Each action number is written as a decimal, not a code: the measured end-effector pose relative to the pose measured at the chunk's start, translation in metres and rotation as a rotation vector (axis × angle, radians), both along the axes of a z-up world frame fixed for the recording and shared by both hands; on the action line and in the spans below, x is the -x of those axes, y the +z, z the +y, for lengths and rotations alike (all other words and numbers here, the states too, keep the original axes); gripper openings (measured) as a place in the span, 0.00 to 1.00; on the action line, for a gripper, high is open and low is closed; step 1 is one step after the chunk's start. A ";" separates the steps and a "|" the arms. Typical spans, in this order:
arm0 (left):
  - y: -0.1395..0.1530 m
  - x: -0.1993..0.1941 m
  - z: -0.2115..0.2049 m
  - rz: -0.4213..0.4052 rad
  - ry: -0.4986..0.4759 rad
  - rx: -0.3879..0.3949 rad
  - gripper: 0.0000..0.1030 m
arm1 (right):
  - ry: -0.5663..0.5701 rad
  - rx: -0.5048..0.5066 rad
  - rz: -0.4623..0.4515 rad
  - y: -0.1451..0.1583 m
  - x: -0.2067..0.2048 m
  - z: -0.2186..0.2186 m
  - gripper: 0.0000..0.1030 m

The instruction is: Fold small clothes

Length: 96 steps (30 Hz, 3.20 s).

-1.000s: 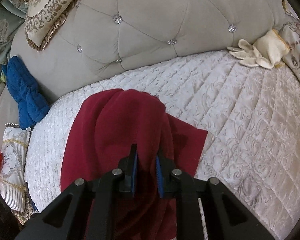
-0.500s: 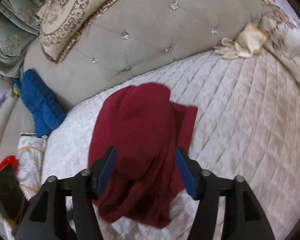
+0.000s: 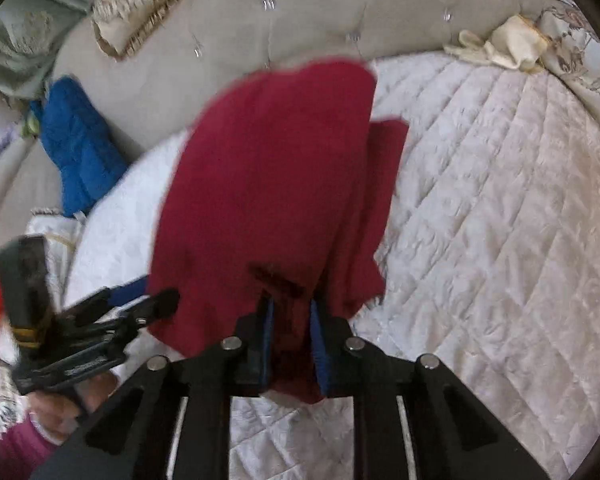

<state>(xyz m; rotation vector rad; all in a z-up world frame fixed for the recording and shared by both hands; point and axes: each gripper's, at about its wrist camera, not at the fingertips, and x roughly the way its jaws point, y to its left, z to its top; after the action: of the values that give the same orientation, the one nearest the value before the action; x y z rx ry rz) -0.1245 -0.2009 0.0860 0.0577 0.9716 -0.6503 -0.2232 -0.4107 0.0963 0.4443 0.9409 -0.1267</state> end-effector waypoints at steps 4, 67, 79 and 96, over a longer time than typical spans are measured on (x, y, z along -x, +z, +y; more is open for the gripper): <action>0.003 -0.006 -0.011 -0.020 -0.006 -0.002 0.40 | -0.116 0.016 -0.118 0.024 -0.018 -0.018 0.81; -0.002 -0.044 -0.052 -0.042 -0.015 -0.026 0.50 | -0.151 0.171 -0.028 -0.003 -0.053 -0.023 0.57; -0.003 -0.049 -0.053 -0.020 -0.064 -0.039 0.57 | -0.176 0.007 -0.055 -0.029 -0.031 -0.041 0.88; -0.013 -0.073 -0.049 0.062 -0.146 0.047 0.66 | -0.073 -0.005 -0.095 -0.043 -0.059 -0.036 0.97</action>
<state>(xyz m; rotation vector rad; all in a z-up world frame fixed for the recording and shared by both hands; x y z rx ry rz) -0.0515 -0.2500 0.0729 0.0675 1.0178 -0.8135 -0.1646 -0.4470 0.0537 0.4854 0.8318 -0.1684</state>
